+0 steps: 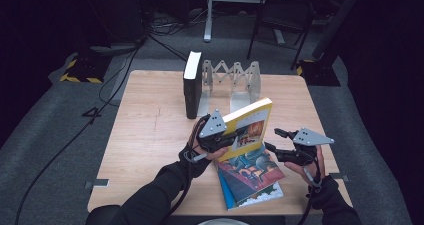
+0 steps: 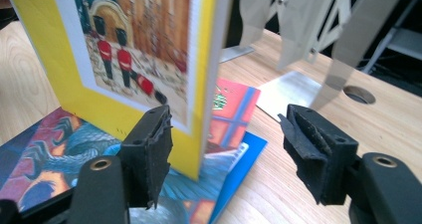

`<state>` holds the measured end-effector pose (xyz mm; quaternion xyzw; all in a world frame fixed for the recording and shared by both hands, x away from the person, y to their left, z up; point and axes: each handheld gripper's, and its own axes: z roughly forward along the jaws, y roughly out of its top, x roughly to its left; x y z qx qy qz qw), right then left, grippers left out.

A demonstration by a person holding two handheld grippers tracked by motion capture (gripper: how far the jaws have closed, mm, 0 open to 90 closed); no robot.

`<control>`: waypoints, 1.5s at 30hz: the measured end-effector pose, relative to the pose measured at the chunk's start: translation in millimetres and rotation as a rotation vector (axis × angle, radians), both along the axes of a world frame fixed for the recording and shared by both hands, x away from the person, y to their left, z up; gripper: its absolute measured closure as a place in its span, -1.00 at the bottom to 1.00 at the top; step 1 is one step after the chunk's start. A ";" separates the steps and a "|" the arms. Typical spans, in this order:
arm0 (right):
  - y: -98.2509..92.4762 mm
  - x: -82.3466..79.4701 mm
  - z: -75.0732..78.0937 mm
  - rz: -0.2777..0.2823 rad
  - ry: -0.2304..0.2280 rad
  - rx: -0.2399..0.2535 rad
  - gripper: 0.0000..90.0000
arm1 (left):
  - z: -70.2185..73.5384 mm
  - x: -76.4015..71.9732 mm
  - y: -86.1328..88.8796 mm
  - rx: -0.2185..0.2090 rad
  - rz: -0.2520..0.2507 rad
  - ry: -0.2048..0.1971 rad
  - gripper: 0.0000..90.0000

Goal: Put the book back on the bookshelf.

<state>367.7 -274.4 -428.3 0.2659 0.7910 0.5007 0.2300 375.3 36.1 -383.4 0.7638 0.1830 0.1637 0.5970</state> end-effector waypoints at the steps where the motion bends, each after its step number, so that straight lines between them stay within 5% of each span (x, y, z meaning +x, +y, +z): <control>1: -2.4 0.8 -0.6 -0.004 0.004 0.002 -0.20 | 0.3 1.0 1.7 0.000 0.010 -0.002 0.66; 7: -4.2 4.7 -4.3 -0.010 0.026 -0.011 -0.20 | 6.1 10.3 21.2 0.003 0.103 -0.030 0.66; 15: -0.1 5.8 -7.6 0.002 0.038 -0.042 -0.20 | 17.0 26.8 64.6 0.027 0.360 -0.127 0.66; 19: 0.6 6.6 -8.7 0.003 0.042 -0.046 -0.20 | 12.9 35.6 79.6 0.025 0.452 -0.117 0.67; 23: 1.7 6.3 -9.1 0.004 0.047 -0.052 -0.20 | -1.6 47.9 87.3 0.037 0.538 -0.066 0.66; 28: 1.7 5.7 -9.0 0.011 0.045 -0.058 -0.19 | -13.5 56.6 94.9 0.009 0.569 -0.005 0.66; 35: 1.9 5.6 -9.6 0.015 0.053 -0.055 -0.20 | -32.2 61.8 74.3 0.090 0.616 -0.006 0.66; 45: 7.3 5.9 -15.0 0.041 0.071 -0.102 -0.19 | -36.2 63.7 63.4 0.066 0.687 -0.024 0.66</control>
